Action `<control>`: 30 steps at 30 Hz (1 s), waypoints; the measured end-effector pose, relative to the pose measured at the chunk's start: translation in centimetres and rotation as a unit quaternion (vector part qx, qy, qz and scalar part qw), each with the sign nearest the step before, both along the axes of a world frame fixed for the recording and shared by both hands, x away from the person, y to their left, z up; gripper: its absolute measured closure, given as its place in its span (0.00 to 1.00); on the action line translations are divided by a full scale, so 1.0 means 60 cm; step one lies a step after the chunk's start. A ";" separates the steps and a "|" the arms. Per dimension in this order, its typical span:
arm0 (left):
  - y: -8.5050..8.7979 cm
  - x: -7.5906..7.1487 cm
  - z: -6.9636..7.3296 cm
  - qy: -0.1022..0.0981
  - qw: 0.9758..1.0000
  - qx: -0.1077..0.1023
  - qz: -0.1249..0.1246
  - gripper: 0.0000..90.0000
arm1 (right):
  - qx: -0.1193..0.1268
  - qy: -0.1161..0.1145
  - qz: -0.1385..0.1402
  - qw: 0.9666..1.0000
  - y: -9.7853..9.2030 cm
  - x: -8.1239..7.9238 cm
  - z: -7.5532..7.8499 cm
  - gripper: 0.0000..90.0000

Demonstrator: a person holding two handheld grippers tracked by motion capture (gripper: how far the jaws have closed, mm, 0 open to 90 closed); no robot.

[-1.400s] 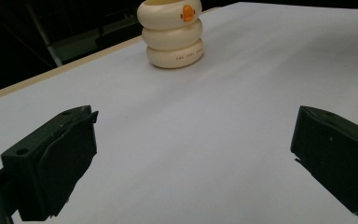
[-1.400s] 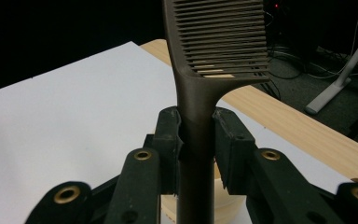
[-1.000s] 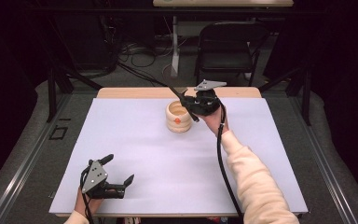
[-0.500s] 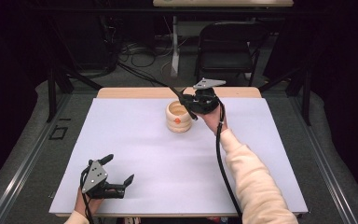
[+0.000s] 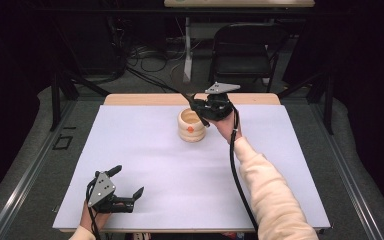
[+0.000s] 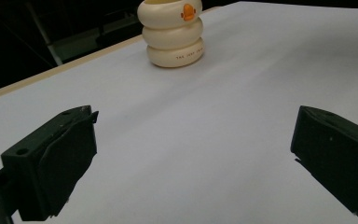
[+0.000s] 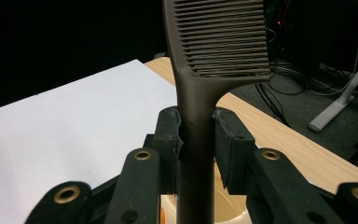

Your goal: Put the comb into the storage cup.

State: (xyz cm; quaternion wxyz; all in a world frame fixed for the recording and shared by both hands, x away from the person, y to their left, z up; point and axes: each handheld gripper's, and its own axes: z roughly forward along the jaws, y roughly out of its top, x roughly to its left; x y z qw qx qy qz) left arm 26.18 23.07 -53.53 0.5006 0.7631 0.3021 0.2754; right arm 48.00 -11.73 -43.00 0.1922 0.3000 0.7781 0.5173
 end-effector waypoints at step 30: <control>0.000 0.000 0.000 0.001 1.000 -0.002 -0.001 0.00 | 0.014 -0.017 0.005 1.000 0.022 0.012 0.011 0.80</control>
